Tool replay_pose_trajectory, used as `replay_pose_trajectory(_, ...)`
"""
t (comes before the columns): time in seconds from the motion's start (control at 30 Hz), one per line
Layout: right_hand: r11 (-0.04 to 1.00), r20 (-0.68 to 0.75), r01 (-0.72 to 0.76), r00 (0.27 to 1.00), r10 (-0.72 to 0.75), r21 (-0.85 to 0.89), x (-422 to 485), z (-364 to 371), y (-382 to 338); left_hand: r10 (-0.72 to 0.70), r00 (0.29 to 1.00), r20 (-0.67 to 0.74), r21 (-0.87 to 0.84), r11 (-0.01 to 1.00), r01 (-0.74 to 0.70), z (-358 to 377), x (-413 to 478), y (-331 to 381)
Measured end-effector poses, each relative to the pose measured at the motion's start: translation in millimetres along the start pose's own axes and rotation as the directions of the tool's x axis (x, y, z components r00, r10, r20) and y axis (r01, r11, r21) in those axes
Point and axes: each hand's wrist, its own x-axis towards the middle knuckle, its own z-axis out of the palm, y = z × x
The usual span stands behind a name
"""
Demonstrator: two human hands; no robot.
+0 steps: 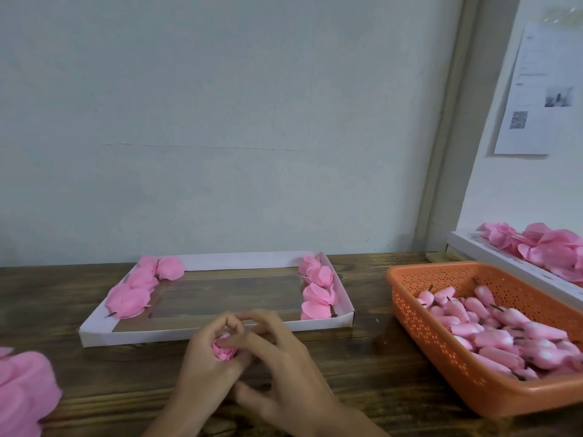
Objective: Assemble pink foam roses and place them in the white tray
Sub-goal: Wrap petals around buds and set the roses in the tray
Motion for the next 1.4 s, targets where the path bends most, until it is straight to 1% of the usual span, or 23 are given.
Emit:
replay_pose_trajectory(0.13,1.0,0.019,-0.004,1.0,0.004,-0.004,-1,-1,-2,-0.061,0.998,0.002,-0.034,0.998,0.061,-3,2,-7)
replay_pose_trajectory(0.27,0.999,0.0,-0.027,1.0,0.027,0.042,0,2,-4,-0.115,0.993,0.003,-0.095,0.989,0.115,-3,3,-8)
replay_pose_trajectory(0.3,0.997,-0.008,-0.05,0.999,0.051,0.063,-1,3,-4,-0.12,0.993,0.002,-0.099,0.988,0.119,-2,2,-9)
replay_pose_trajectory(0.37,0.973,-0.013,-0.153,0.987,0.158,0.172,-2,5,-5,-0.144,0.989,-0.025,-0.107,0.984,0.14,-2,2,-13)
replay_pose_trajectory(0.47,0.898,0.031,-0.314,0.947,0.32,0.307,-1,8,-6,-0.185,0.98,-0.068,-0.18,0.969,0.17,-2,4,-14)
replay_pose_trajectory(0.53,0.87,0.021,-0.344,0.932,0.361,0.353,-1,11,-9,-0.2,0.977,-0.079,-0.235,0.956,0.176,-3,5,-14)
replay_pose_trajectory(0.6,0.87,-0.039,-0.352,0.921,0.388,0.345,-2,15,-12,-0.204,0.977,-0.067,-0.289,0.941,0.177,0,4,-10)
replay_pose_trajectory(0.7,0.855,-0.096,-0.387,0.892,0.443,0.345,-5,20,-14,-0.157,0.987,-0.042,-0.327,0.935,0.135,6,1,-4)
replay_pose_trajectory(0.77,0.83,-0.108,-0.393,0.878,0.467,0.395,-5,23,-15,-0.138,0.989,-0.043,-0.345,0.931,0.115,7,0,-3)
replay_pose_trajectory(0.83,0.777,-0.079,-0.393,0.868,0.49,0.492,-5,24,-15,-0.131,0.991,-0.022,-0.351,0.929,0.115,7,-2,-3)
replay_pose_trajectory(0.9,0.748,-0.056,-0.395,0.866,0.497,0.533,-6,25,-15,-0.096,0.995,0.013,-0.299,0.949,0.096,7,-1,-4)
replay_pose_trajectory(1.0,0.767,-0.065,-0.368,0.882,0.468,0.525,-5,24,-12,-0.06,0.998,0.033,-0.178,0.982,0.065,6,-2,-10)
replay_pose_trajectory(1.03,0.775,-0.065,-0.36,0.888,0.456,0.519,-5,23,-12,-0.063,0.998,0.014,-0.155,0.986,0.064,6,-1,-12)
replay_pose_trajectory(1.17,0.786,-0.066,-0.332,0.902,0.426,0.522,-3,21,-12,-0.125,0.991,-0.044,-0.214,0.97,0.113,6,6,-13)
replay_pose_trajectory(1.23,0.769,-0.085,-0.333,0.891,0.446,0.546,-1,18,-12,-0.177,0.976,-0.127,-0.294,0.946,0.133,8,13,-14)
replay_pose_trajectory(1.3,0.73,-0.113,-0.342,0.861,0.495,0.592,6,6,-13,-0.178,0.968,-0.174,-0.336,0.935,0.111,8,16,-16)
replay_pose_trajectory(1.33,0.725,-0.143,-0.334,0.848,0.51,0.602,10,-3,-11,-0.167,0.968,-0.186,-0.315,0.944,0.102,7,16,-17)
replay_pose_trajectory(1.4,0.769,-0.24,-0.306,0.829,0.505,0.562,21,-29,-4,-0.16,0.964,-0.211,-0.217,0.97,0.114,3,14,-19)
